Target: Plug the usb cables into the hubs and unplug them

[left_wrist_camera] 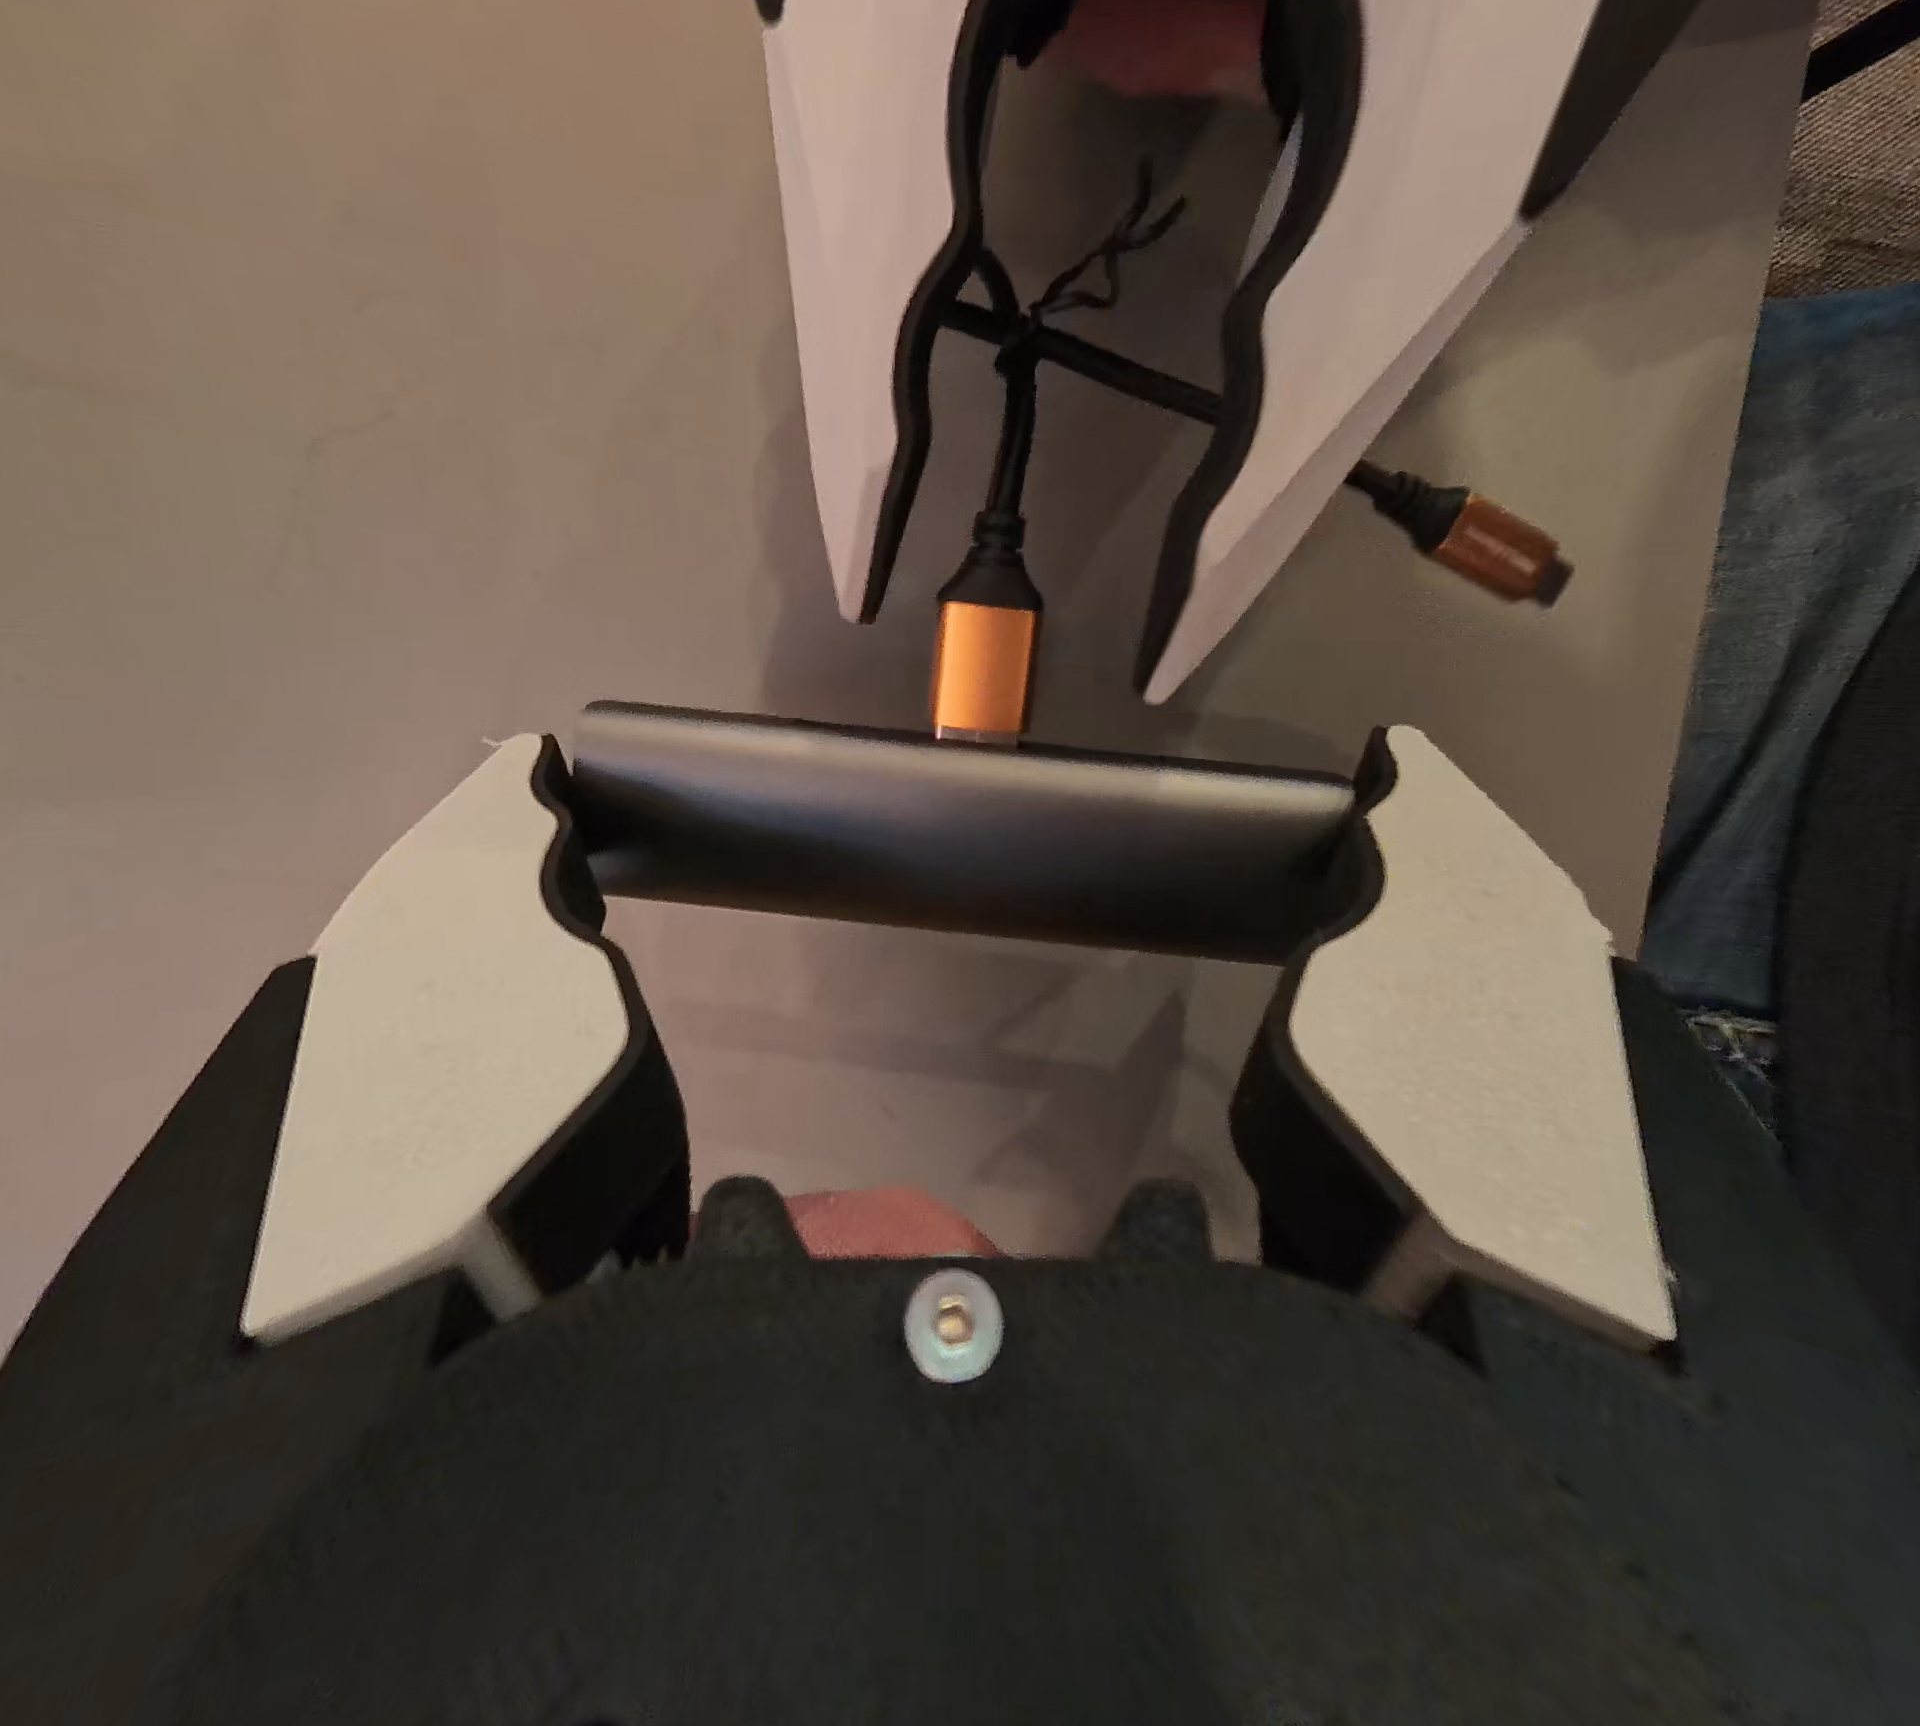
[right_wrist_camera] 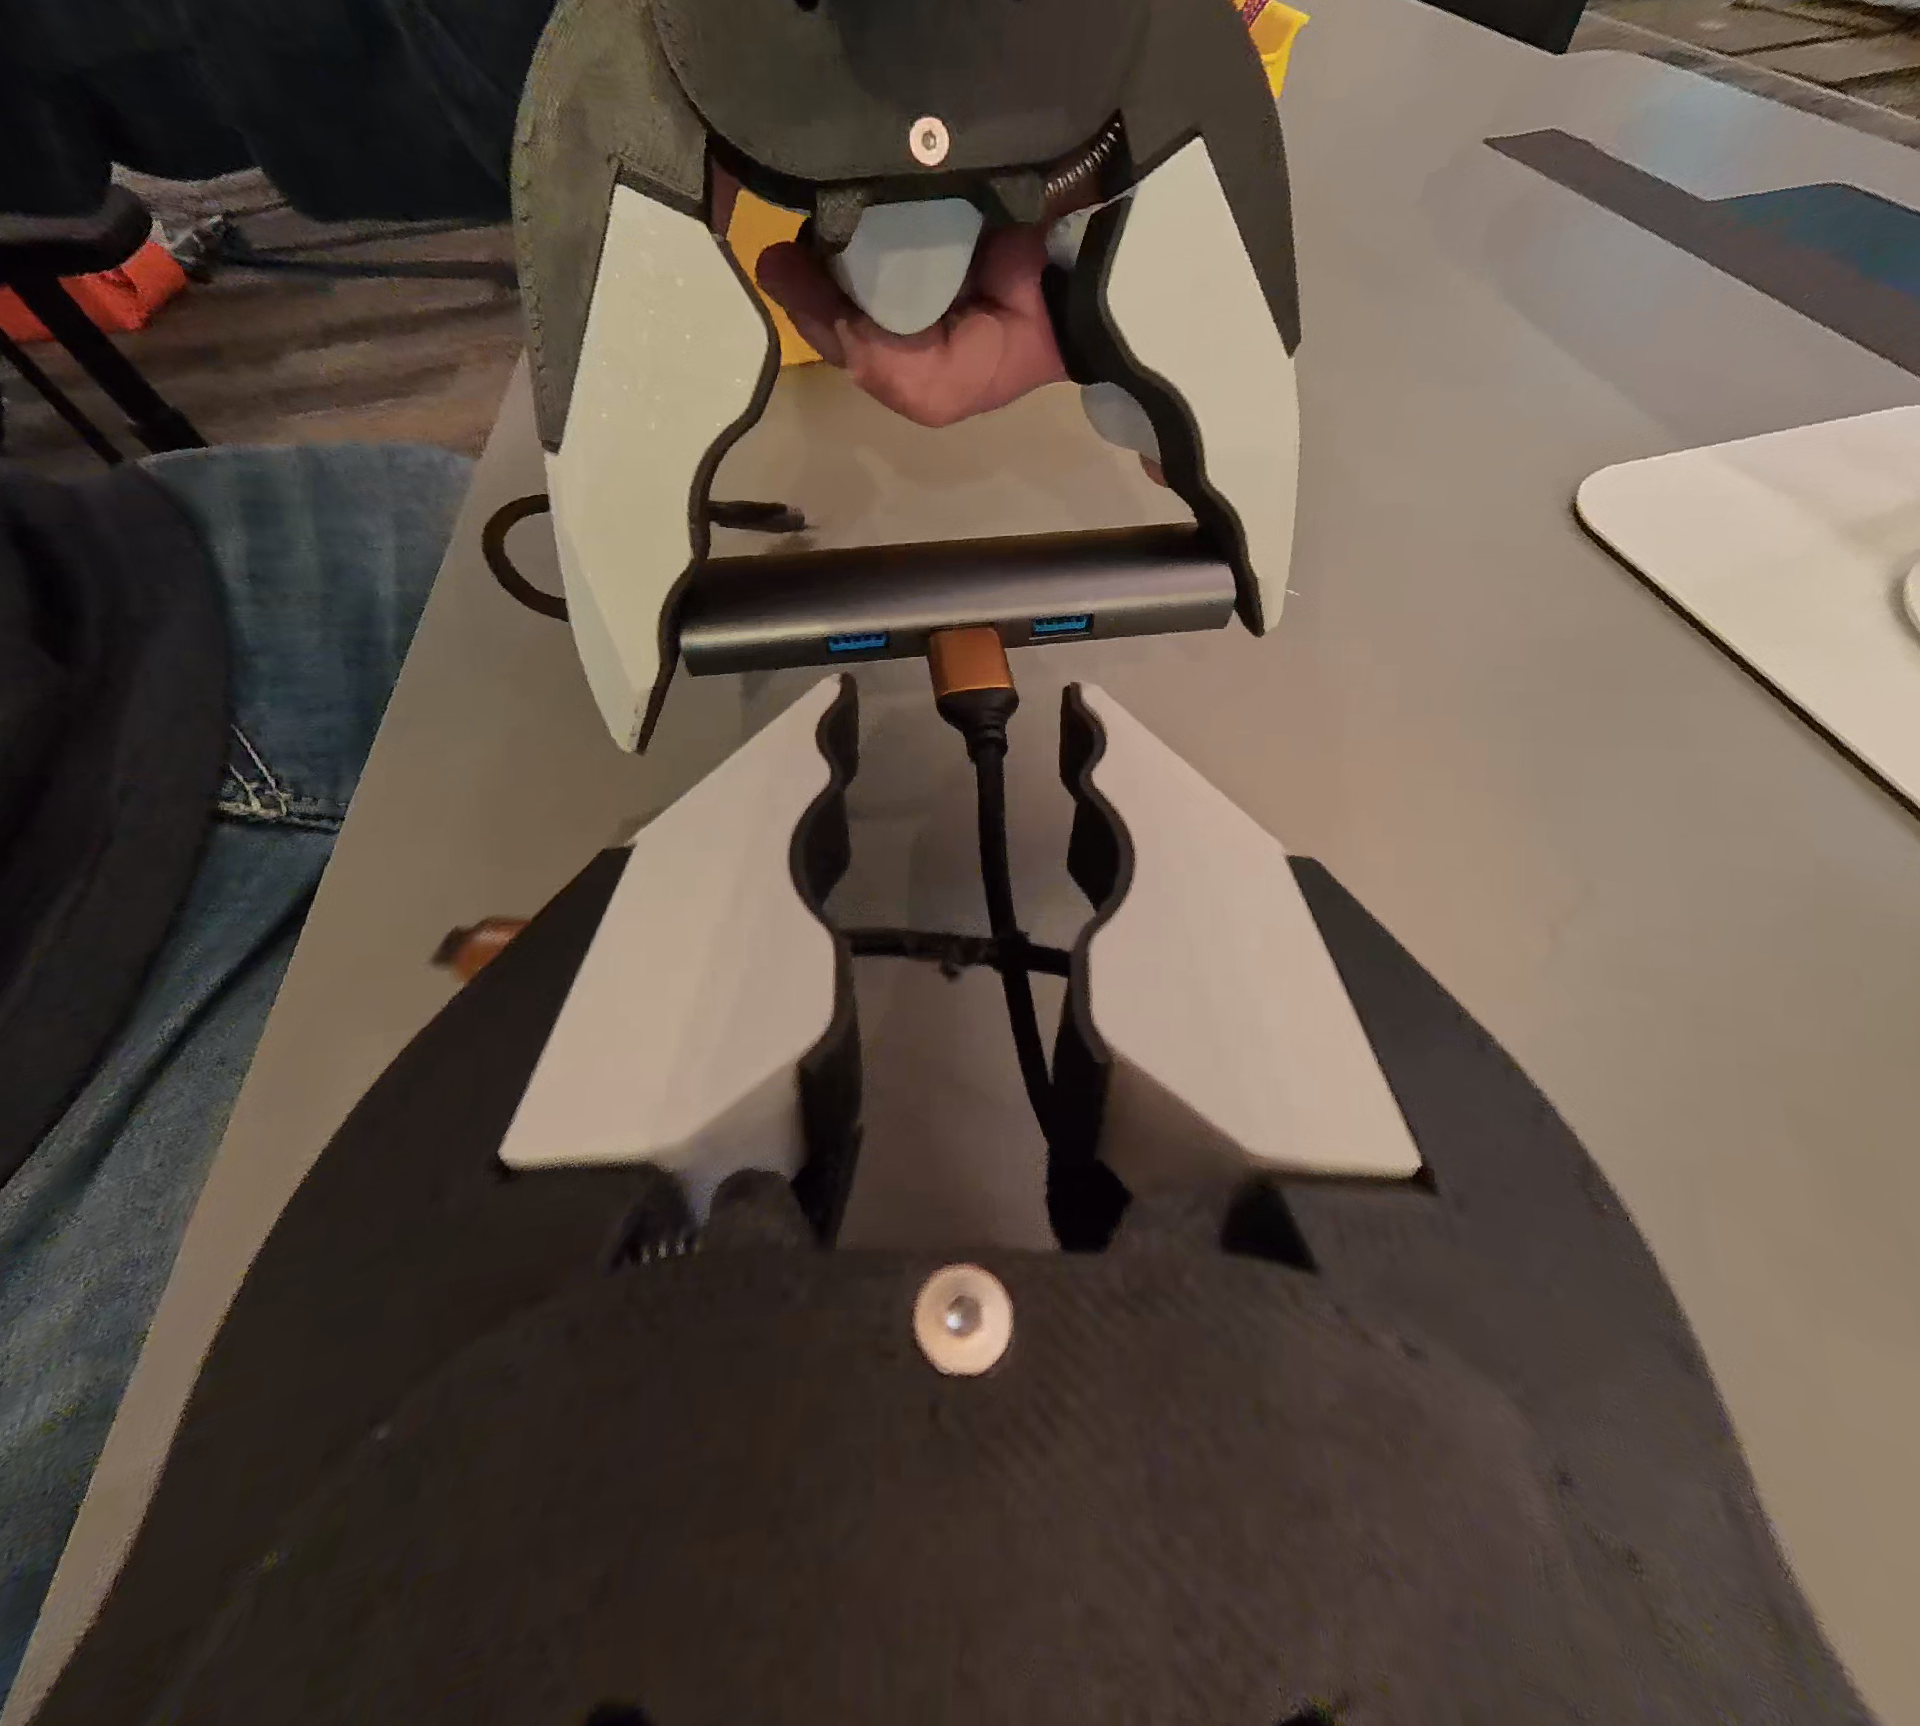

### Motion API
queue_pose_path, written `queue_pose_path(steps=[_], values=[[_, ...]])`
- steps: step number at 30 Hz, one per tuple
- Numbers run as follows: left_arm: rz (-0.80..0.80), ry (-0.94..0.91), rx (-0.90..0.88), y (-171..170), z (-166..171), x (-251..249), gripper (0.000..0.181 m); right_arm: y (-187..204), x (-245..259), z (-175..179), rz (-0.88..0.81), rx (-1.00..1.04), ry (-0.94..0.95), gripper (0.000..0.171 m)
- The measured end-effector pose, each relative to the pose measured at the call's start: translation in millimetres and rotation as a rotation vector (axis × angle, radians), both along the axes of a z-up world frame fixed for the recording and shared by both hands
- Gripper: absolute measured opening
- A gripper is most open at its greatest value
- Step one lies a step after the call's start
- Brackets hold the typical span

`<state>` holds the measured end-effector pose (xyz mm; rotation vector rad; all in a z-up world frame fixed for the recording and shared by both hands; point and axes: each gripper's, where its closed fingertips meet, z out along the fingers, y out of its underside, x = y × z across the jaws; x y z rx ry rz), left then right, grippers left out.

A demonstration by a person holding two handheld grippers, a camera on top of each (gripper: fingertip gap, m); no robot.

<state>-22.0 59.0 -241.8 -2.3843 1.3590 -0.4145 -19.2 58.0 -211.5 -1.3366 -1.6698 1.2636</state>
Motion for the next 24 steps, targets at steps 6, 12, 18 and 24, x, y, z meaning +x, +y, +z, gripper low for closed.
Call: queue_pose_path(steps=[6, 12, 18, 24], values=[[0.034, -0.101, -0.015, 0.3, 11.1, 8.3, 0.134, 1.1, -4.9, 7.2, -0.014, -0.147, 0.074, 0.022], [0.053, -0.146, -0.009, 0.1, 14.6, 10.1, 0.134, 0.9, -2.3, 6.2, -0.013, -0.169, 0.060, 0.031], [0.066, -0.168, 0.009, 1.7, 19.7, 9.5, 0.134, -1.7, -5.5, 1.8, -0.016, -0.120, 0.037, 0.013], [0.071, -0.269, 0.068, 5.4, 43.4, 15.3, 0.134, -2.3, -4.1, 21.5, 0.005, -0.209, 0.133, 0.012]])
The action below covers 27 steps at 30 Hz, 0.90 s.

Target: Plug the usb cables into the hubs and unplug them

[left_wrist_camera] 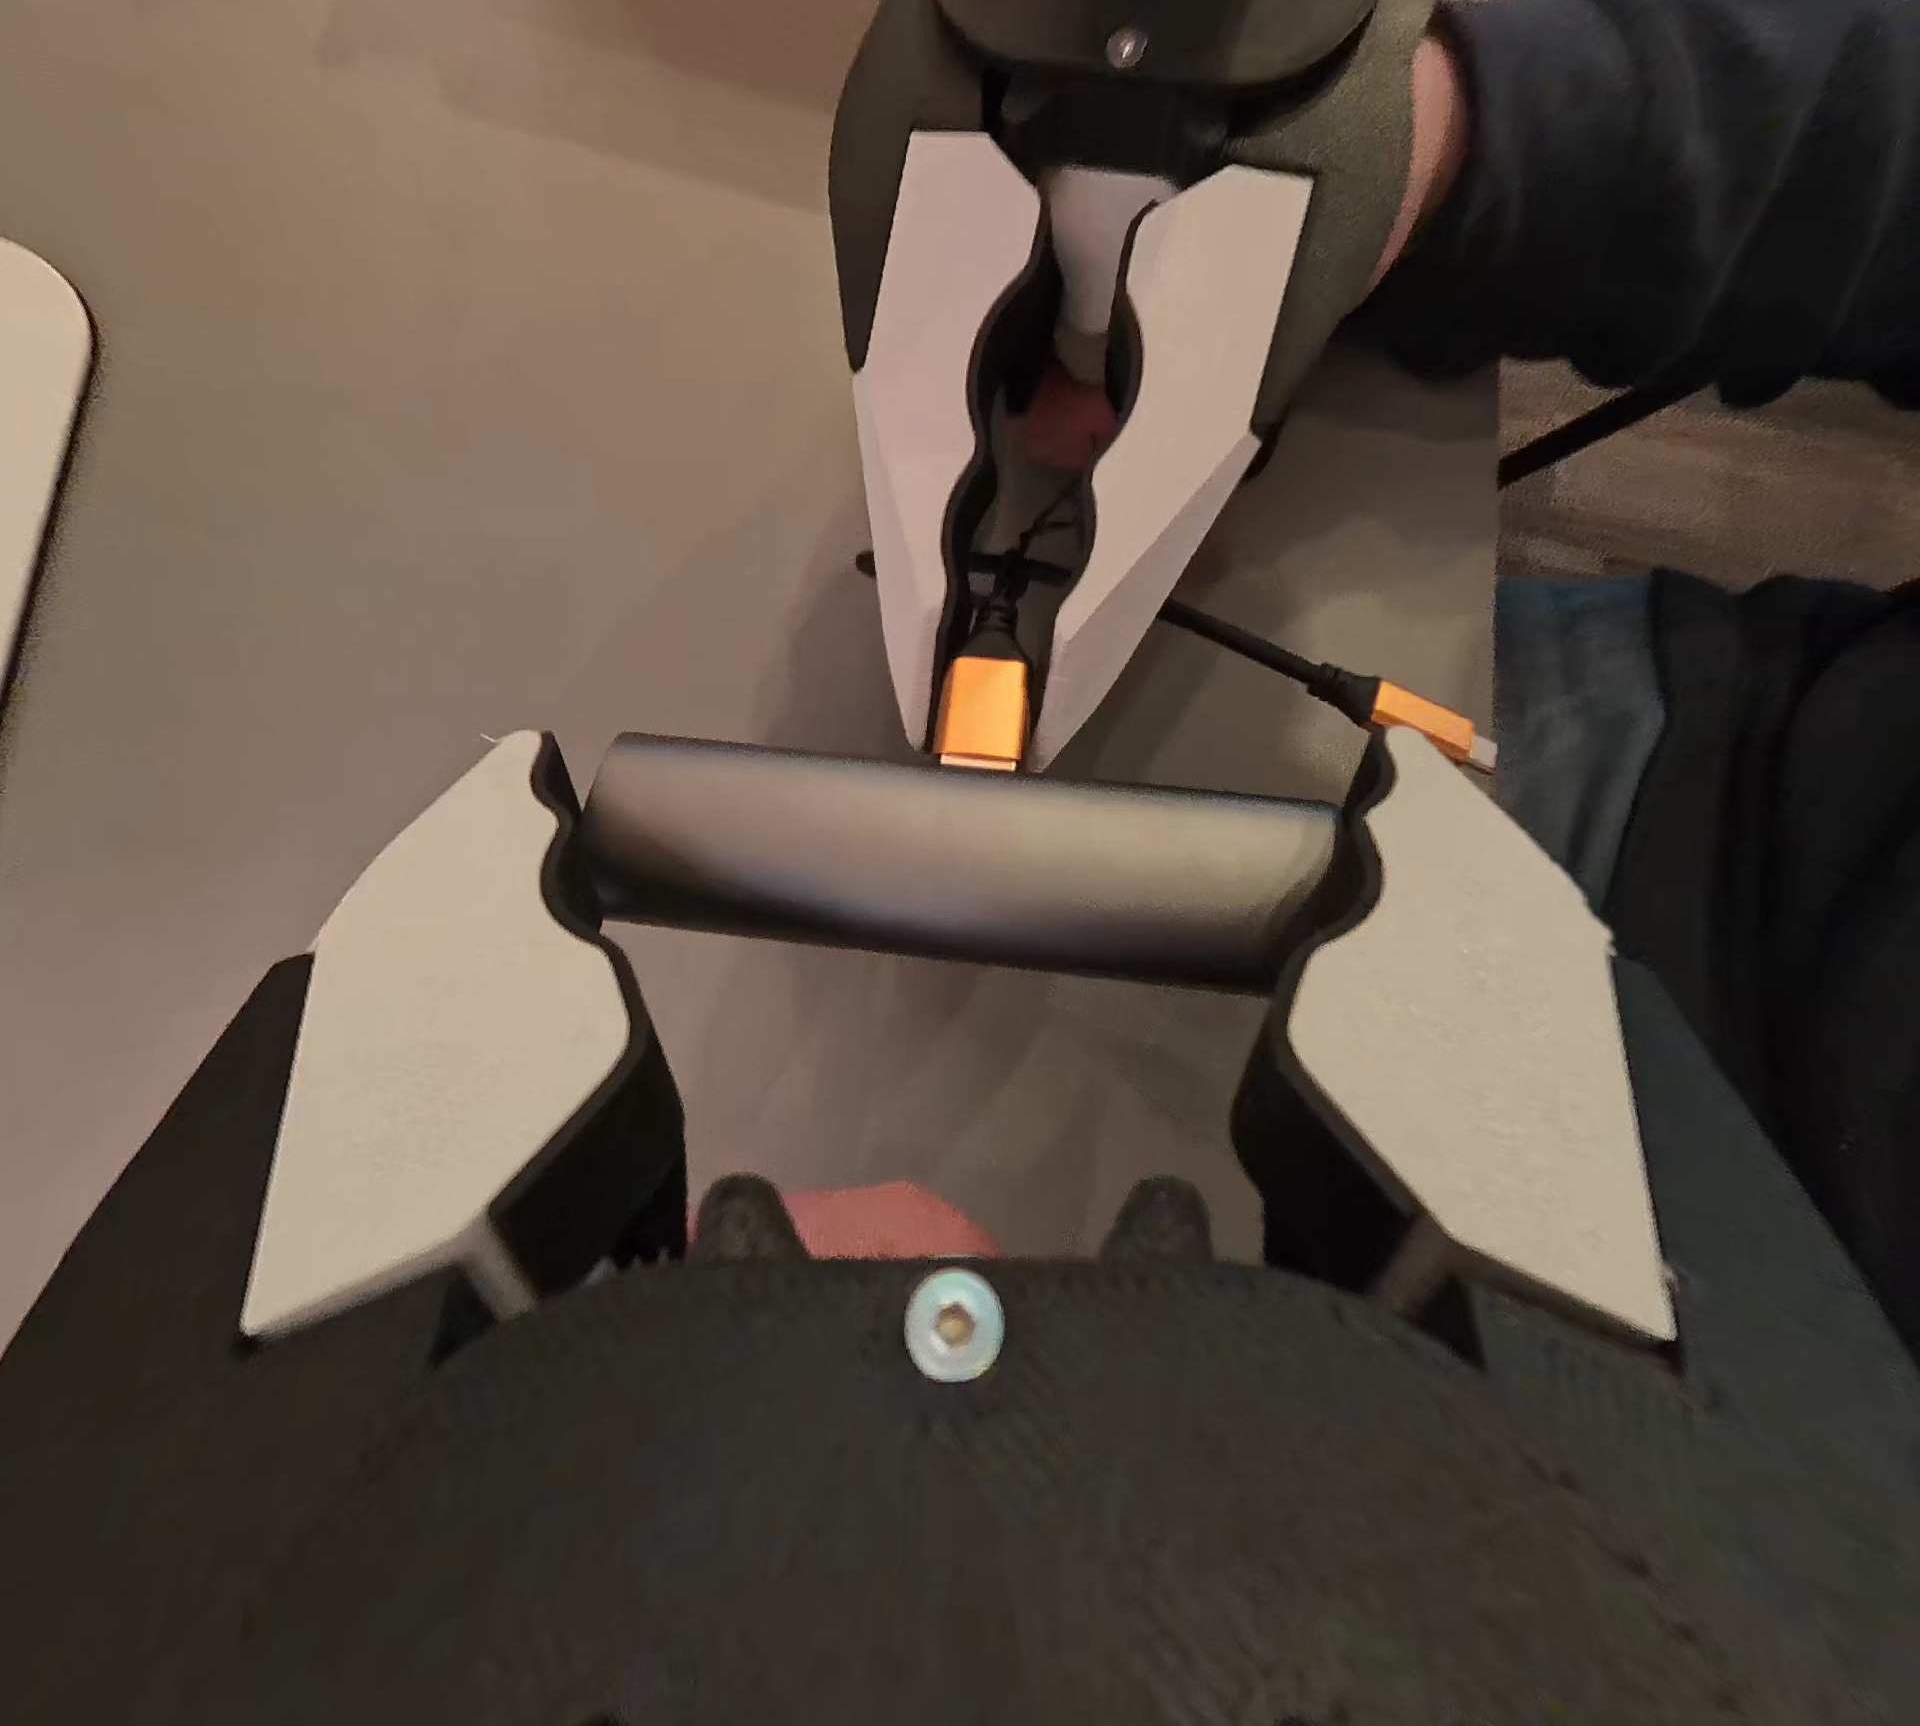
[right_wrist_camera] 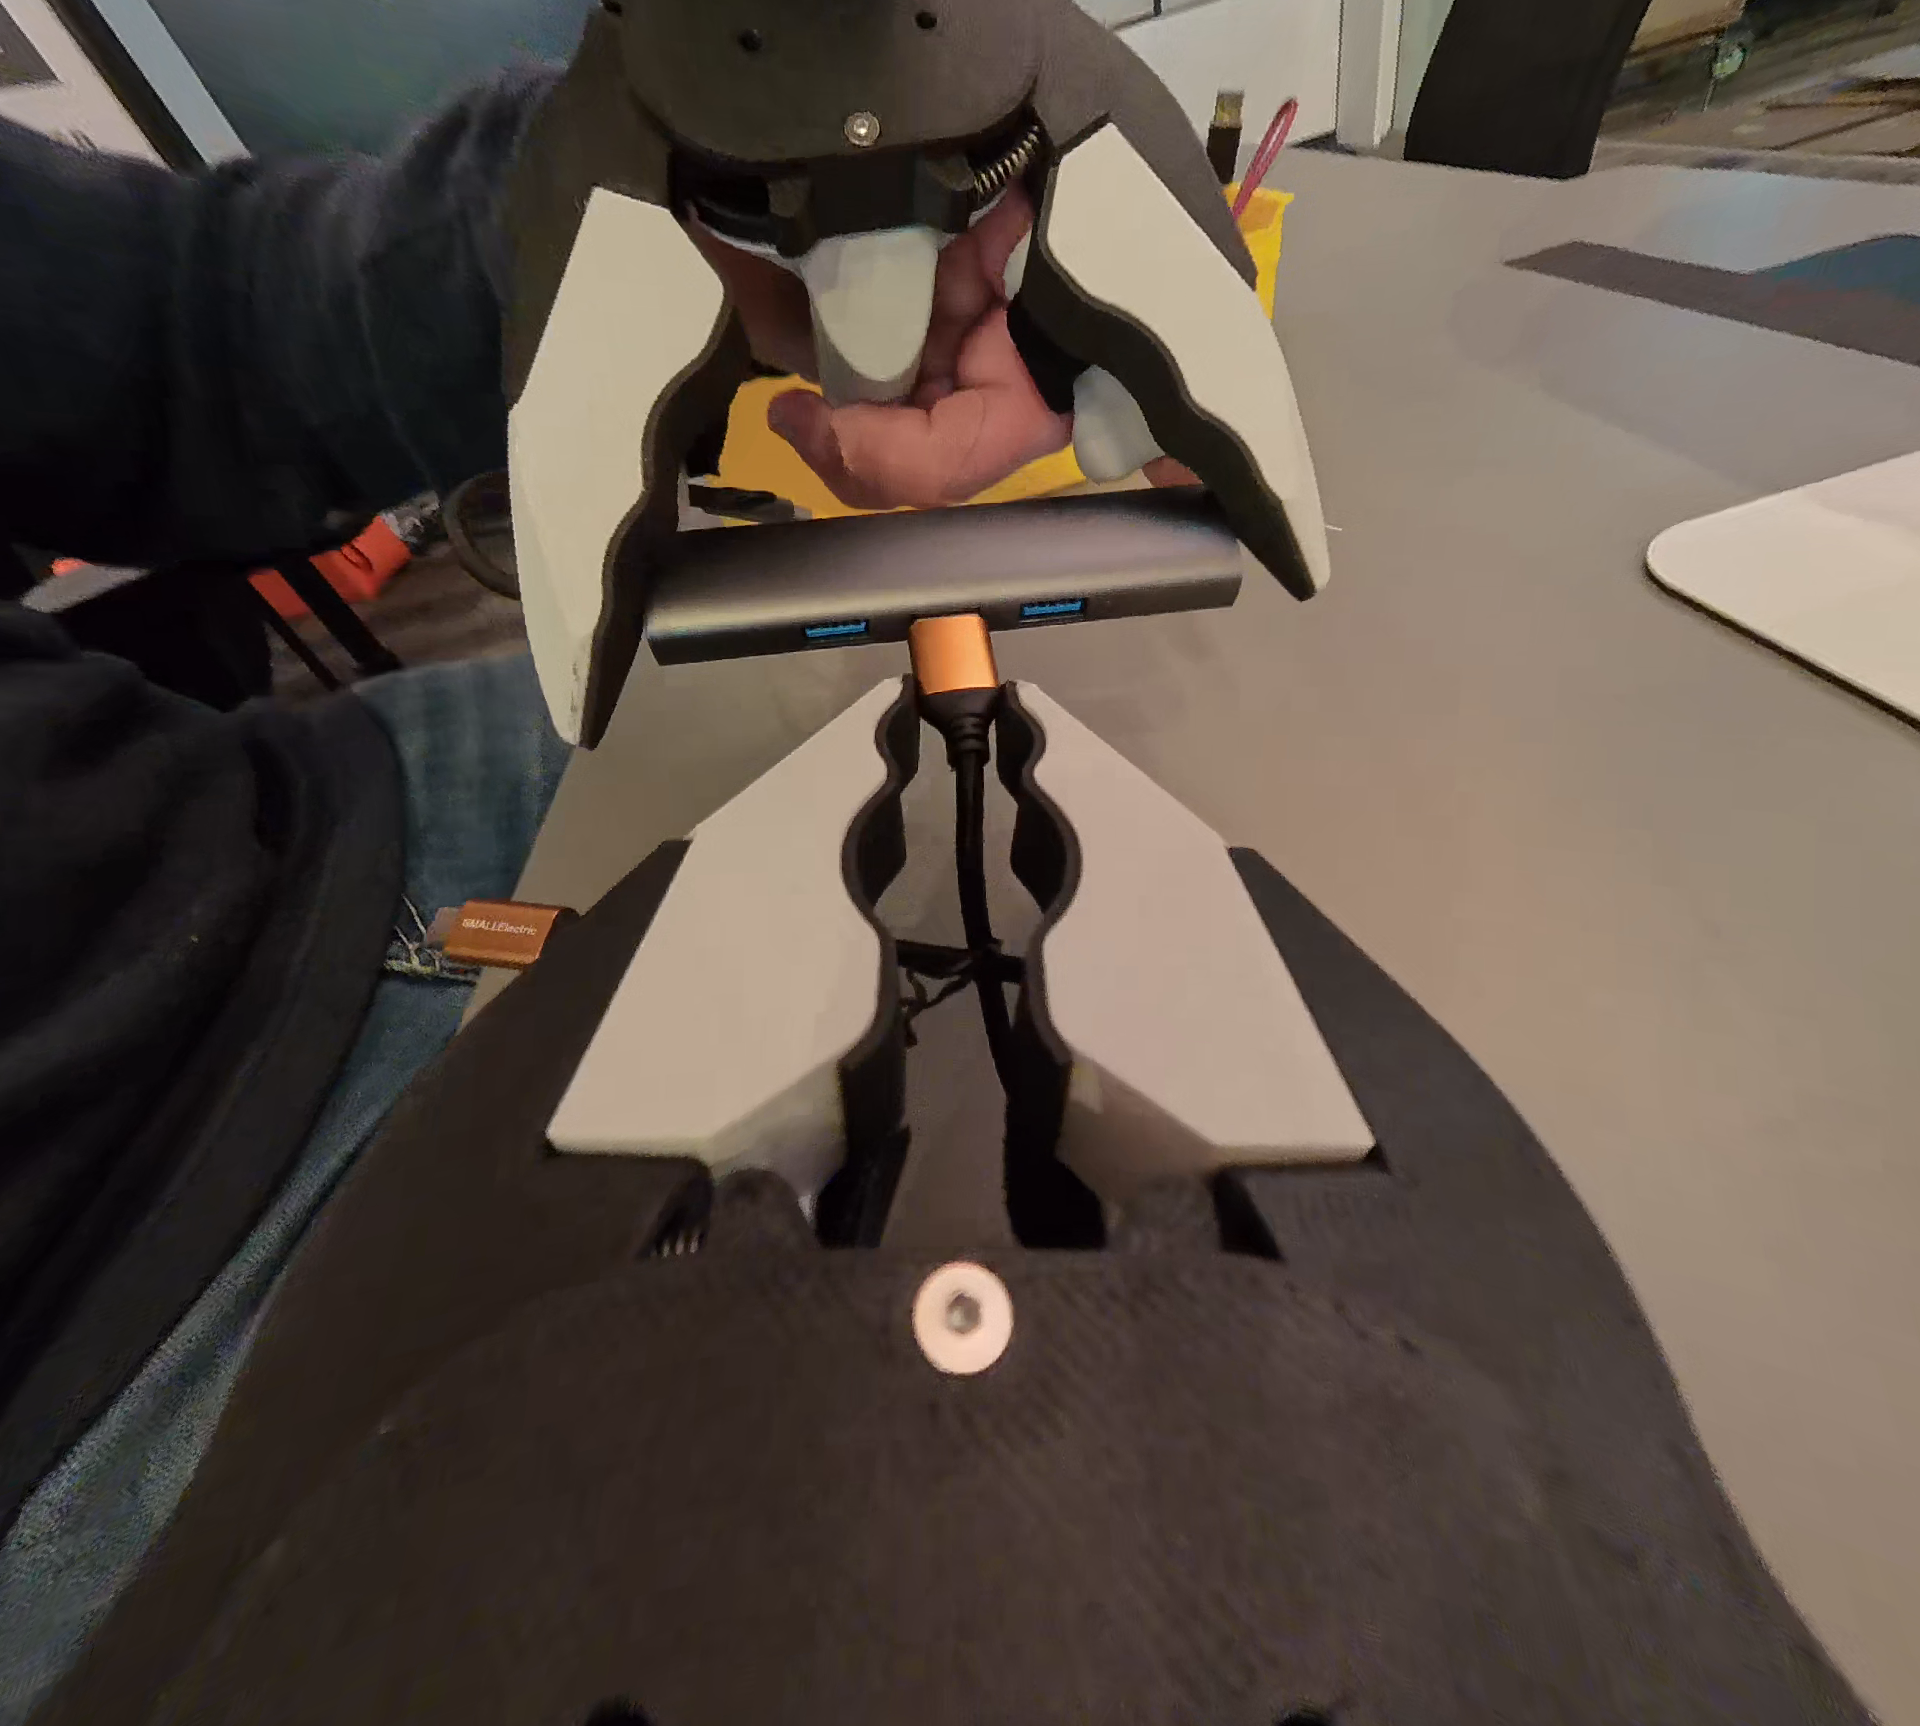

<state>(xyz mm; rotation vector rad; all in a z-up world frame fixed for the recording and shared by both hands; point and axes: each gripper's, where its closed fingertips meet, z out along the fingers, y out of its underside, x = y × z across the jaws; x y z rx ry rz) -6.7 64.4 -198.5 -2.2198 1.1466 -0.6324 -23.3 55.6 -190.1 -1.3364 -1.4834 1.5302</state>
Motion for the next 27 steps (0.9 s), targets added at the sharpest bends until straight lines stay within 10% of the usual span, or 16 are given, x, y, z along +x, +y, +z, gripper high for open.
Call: queue_pose_path(steps=[27], values=[[-0.165, 0.451, -0.029, -9.5, -15.1, -20.5, 0.147, -0.4, -8.2, 1.1, -0.040, 0.035, -0.040, 0.012]])
